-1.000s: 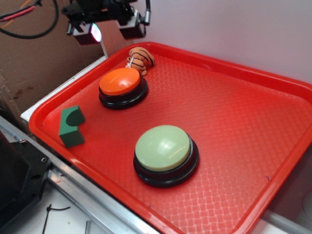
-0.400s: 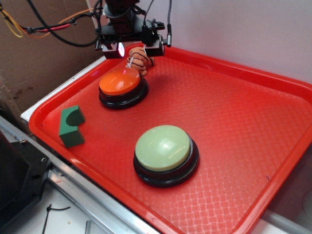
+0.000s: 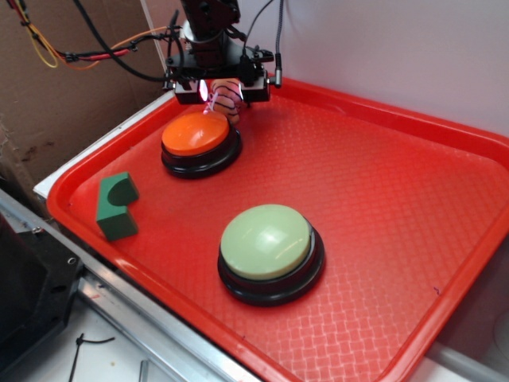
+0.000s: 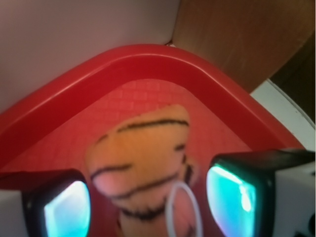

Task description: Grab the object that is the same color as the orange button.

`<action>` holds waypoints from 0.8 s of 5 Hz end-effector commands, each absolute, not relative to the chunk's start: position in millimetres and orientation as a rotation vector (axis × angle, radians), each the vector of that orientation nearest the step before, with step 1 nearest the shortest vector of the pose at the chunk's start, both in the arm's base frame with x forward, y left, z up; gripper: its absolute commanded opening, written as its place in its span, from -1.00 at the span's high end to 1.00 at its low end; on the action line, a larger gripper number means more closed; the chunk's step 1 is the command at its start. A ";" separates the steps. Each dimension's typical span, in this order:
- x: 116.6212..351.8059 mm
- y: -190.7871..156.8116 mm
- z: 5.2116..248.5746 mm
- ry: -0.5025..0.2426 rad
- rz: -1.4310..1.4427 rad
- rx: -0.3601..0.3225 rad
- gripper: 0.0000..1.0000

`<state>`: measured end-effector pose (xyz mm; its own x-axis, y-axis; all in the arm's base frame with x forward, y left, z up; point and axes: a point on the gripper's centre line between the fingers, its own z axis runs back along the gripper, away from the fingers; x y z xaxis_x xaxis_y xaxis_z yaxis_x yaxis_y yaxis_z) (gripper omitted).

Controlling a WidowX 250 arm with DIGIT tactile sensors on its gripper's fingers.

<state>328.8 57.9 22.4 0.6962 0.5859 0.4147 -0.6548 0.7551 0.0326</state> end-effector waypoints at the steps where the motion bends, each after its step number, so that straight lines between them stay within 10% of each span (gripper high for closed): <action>1: 339.7 76.7 27.6 -0.416 0.719 0.113 1.00; 4: 320.6 53.2 86.9 -0.252 0.487 0.111 1.00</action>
